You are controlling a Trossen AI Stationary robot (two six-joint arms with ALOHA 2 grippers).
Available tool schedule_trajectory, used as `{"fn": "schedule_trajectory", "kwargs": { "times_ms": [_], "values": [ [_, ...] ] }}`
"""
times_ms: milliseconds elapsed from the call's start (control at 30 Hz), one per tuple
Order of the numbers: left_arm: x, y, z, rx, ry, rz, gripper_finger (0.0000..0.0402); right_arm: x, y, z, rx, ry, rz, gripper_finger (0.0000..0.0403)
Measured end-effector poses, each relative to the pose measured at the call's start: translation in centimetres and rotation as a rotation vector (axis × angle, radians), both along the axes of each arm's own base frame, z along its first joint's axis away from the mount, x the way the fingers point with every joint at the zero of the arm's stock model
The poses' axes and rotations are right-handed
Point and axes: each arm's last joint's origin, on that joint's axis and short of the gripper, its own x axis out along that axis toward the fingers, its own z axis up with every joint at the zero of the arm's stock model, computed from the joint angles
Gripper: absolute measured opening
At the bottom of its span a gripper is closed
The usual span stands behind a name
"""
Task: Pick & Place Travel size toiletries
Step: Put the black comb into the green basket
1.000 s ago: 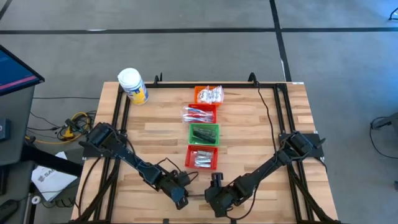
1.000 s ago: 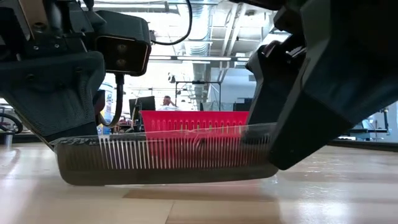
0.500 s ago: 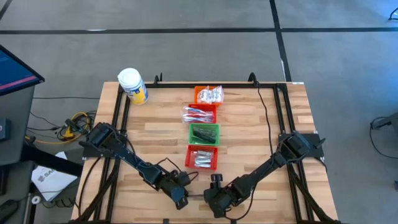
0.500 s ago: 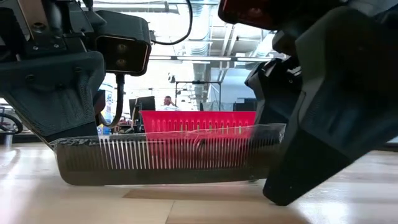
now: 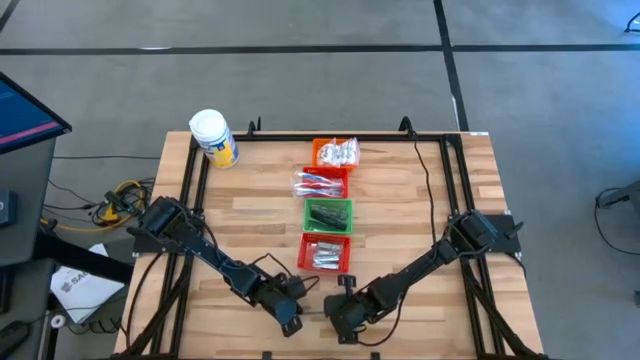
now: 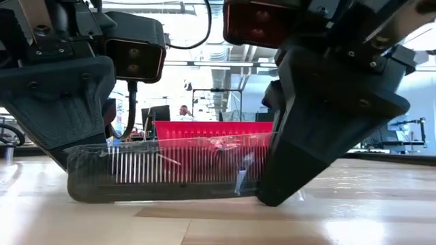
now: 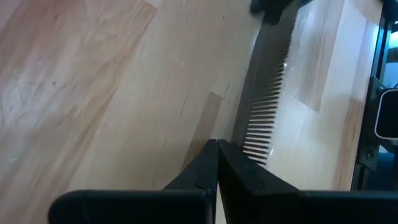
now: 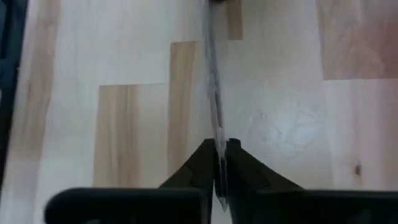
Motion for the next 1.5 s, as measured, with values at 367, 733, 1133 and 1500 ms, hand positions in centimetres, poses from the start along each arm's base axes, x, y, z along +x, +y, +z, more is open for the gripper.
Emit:
{"fn": "schedule_trajectory", "kwargs": {
  "times_ms": [367,733,1133,1500],
  "values": [
    [-1.3,1.1,5.3,0.180,-0.156,0.042,0.0001,0.3,0.4,0.9,0.067,0.017,-0.037,0.0007],
    [-3.4,4.6,12.4,0.342,-0.331,0.170,0.0001,2.2,-0.3,4.5,0.015,0.023,-0.010,0.0002],
    [-7.2,8.4,13.0,0.322,-0.367,0.245,0.0002,3.8,-2.5,7.9,-0.054,0.070,-0.001,0.0001],
    [-10.4,10.3,10.8,0.215,-0.348,0.374,0.0002,3.9,-5.4,10.4,-0.107,0.153,0.055,0.0000]
  ]
}}
